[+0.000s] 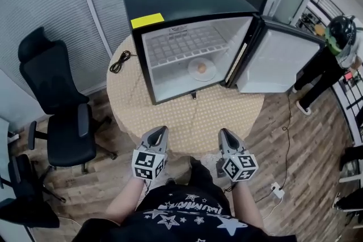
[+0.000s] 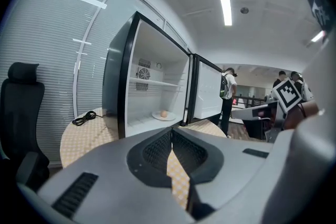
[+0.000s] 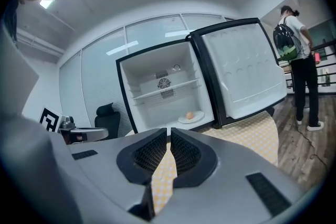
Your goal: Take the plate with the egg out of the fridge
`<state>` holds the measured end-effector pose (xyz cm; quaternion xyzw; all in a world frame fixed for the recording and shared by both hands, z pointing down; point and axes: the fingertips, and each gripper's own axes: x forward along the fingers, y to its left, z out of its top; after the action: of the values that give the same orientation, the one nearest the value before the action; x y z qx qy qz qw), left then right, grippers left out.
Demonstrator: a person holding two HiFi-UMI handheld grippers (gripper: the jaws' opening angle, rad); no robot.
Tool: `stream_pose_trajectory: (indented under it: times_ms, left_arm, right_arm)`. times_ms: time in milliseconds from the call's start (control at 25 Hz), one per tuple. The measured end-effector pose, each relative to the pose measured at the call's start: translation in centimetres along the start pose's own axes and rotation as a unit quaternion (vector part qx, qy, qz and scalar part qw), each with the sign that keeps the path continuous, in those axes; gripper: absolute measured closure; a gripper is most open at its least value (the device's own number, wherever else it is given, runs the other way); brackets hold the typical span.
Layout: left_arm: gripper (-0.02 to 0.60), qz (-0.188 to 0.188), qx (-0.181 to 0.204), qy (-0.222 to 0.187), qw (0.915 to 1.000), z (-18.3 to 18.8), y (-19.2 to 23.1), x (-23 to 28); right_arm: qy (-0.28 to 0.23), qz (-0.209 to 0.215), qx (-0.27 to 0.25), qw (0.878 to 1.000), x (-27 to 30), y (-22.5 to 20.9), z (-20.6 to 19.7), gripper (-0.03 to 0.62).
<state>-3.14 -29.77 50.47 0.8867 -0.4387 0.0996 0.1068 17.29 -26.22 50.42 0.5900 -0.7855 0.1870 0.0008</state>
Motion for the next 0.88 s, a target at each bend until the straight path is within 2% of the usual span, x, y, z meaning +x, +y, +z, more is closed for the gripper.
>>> stream_pose_trajectory:
  times_ms: [280, 440, 680, 880]
  left_arm:
    - [0.572, 0.043, 0.004, -0.009, 0.9990, 2.1, 0.8, 2.8]
    - [0.572, 0.064, -0.011, -0.009, 0.9978, 2.5, 1.1, 4.5]
    - [0.572, 0.087, -0.012, -0.007, 0.9961, 2.9, 1.3, 6.6]
    - [0.572, 0.115, -0.017, -0.008, 0.9932, 3.3, 2.5, 7.5]
  right_arm:
    - [-0.001, 0.040, 0.001, 0.999, 5.0, -2.8, 3.1, 0.556]
    - [0.009, 0.056, 0.019, 0.998, 7.5, -4.3, 3.6, 0.556]
    - [0.028, 0.078, 0.041, 0.996, 10.9, -5.9, 3.6, 0.556]
    - [0.043, 0.099, 0.093, 0.990, 14.2, -6.5, 3.5, 0.556]
